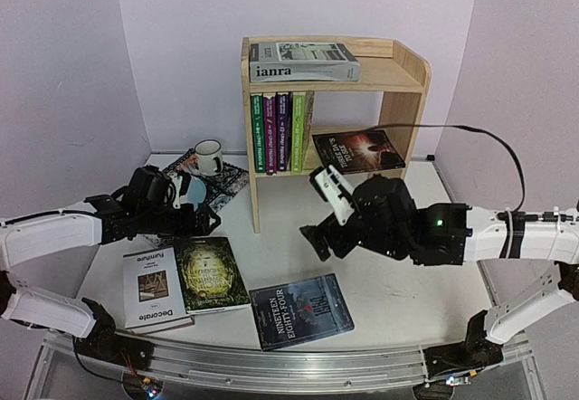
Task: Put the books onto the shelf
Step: Pick up the book from the center of the board.
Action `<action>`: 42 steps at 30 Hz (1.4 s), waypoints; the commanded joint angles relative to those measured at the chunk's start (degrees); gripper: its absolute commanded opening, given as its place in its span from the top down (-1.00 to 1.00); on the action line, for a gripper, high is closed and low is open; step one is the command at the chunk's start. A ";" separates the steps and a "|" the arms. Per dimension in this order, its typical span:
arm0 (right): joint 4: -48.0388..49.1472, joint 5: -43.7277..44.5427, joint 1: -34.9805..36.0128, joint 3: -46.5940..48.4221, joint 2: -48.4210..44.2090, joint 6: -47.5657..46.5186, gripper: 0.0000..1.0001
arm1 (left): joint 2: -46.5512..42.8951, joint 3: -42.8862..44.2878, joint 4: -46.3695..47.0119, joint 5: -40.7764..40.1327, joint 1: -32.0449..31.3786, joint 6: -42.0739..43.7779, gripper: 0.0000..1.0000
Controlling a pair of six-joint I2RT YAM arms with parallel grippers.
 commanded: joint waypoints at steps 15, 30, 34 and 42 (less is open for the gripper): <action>13.31 7.97 25.06 9.93 27.91 -30.11 -0.93 | 17.04 13.03 -1.30 18.95 21.39 3.69 -0.92; 14.05 12.70 25.31 28.24 50.54 -41.55 -0.92 | 19.99 13.41 -1.38 20.60 22.47 4.77 -0.91; 14.37 15.71 25.29 31.89 54.70 -43.45 -0.91 | 18.77 13.00 -1.37 19.92 22.60 4.59 -0.91; 16.94 22.08 24.42 37.72 61.76 -47.13 -0.80 | 17.31 11.63 -1.33 19.71 22.89 4.29 -0.92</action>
